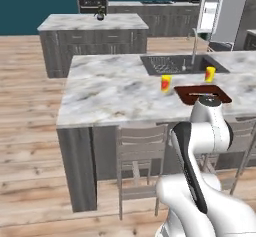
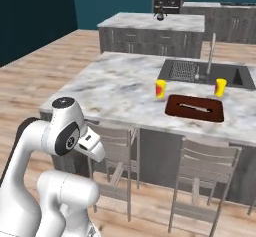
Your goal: Gather the potato and avocado from the fridge and place them on a tray on the dining counter. Then gather the fishs from the fridge and place them on the other tray.
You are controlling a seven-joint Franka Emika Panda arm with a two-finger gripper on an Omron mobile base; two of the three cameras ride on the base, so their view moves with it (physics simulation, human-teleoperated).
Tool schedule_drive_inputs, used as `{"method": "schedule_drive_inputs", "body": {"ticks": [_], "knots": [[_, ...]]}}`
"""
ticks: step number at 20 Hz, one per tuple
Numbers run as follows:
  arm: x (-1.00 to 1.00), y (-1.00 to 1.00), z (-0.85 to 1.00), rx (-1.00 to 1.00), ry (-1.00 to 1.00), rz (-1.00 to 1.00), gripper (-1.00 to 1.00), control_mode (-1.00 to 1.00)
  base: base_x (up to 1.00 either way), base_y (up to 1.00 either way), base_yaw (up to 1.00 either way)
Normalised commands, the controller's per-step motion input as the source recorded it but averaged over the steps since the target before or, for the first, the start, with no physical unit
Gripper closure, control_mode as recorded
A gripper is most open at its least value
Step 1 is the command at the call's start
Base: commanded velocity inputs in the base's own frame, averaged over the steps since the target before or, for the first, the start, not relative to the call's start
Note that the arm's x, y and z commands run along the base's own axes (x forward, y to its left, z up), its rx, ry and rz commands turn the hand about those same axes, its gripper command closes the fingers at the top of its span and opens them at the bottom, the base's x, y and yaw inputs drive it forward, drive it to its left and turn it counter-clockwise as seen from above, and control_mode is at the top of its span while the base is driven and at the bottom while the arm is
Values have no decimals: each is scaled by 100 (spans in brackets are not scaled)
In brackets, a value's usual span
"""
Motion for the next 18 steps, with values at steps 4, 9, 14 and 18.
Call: {"method": "schedule_drive_inputs", "body": {"ticks": [4,9,14,18], "knots": [[0,0,0,0,0,0,-100,100,0,100,-16],[0,0,0,0,0,0,-100,100,10,100,-24],[0,0,0,0,0,0,-100,100,26,100,-28],[0,0,0,0,0,0,-100,100,47,100,-34]]}}
